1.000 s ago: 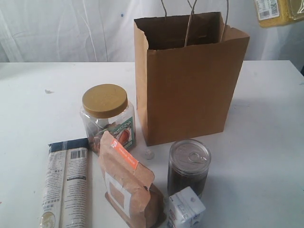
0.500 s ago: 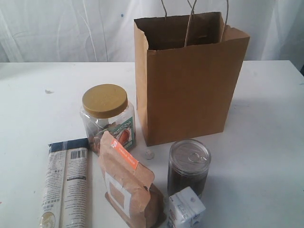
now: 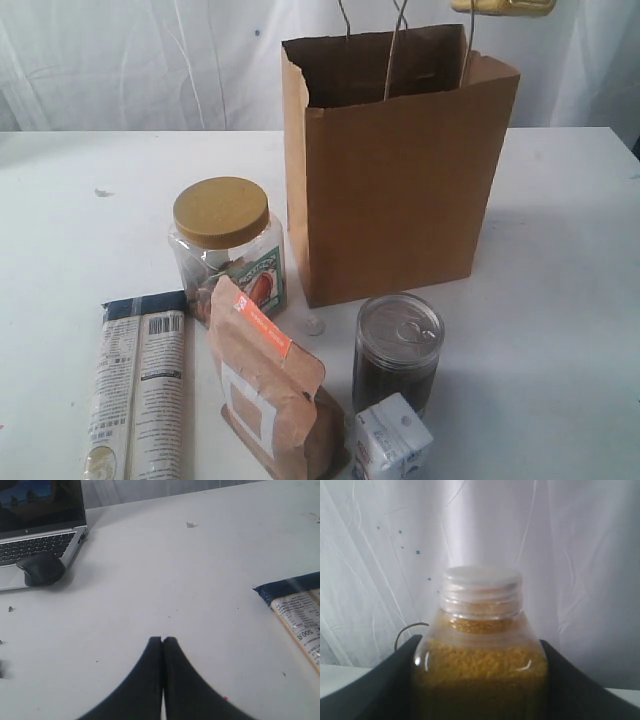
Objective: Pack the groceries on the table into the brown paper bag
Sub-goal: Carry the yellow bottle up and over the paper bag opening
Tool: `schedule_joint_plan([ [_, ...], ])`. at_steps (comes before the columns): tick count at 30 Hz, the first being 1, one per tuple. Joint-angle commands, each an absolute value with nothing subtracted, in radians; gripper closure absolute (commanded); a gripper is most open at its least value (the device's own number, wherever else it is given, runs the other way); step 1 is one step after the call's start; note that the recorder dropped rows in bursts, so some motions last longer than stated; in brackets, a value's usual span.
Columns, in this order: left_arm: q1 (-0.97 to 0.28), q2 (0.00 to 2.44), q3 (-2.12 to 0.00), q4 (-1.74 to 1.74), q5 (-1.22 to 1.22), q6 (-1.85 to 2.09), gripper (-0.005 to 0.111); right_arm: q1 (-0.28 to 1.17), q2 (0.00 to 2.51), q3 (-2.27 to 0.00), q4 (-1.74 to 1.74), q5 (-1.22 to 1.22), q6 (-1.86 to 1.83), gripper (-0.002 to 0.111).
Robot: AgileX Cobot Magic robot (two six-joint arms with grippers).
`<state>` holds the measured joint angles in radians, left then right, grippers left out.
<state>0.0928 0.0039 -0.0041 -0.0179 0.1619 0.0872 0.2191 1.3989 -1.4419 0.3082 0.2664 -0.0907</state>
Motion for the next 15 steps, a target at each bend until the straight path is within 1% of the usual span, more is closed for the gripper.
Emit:
schedule_joint_plan([
  [1, 0.085, 0.000, 0.000, -0.022, 0.157, 0.086, 0.107, 0.215, 1.383, -1.453, 0.343, 0.232, -0.135, 0.108],
  [6, 0.085, 0.000, 0.000, -0.022, 0.157, 0.086, 0.107, 0.221, 1.412, -1.453, 0.421, 0.201, -0.139, 0.108],
  [11, 0.085, 0.000, 0.000, -0.022, 0.157, 0.086, 0.107, 0.221, 1.416, -1.446, 0.447, 0.065, -0.136, 0.108],
  [12, 0.085, 0.000, 0.000, -0.022, 0.157, 0.086, 0.107, 0.221, 1.412, -1.424, 0.447, -0.012, -0.126, 0.108],
  [15, 0.085, 0.000, 0.000, -0.022, 0.157, 0.086, 0.107, 0.221, 1.398, -1.346, 0.451, -0.086, -0.051, 0.108],
])
